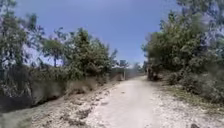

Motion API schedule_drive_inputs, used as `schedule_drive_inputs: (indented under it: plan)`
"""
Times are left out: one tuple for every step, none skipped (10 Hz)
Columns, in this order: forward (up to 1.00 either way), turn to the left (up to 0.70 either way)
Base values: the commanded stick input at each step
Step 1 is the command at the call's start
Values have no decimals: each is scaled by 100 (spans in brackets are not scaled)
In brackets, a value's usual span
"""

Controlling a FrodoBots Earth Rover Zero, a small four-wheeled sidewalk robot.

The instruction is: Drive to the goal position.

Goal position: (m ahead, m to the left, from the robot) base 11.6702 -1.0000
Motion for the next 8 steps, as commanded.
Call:
schedule_drive_inputs:
  plan:
    - [30,0]
    - [30,0]
    - [30,0]
    - [30,0]
    - [30,0]
    - [30,0]
    - [30,0]
    - [30,0]
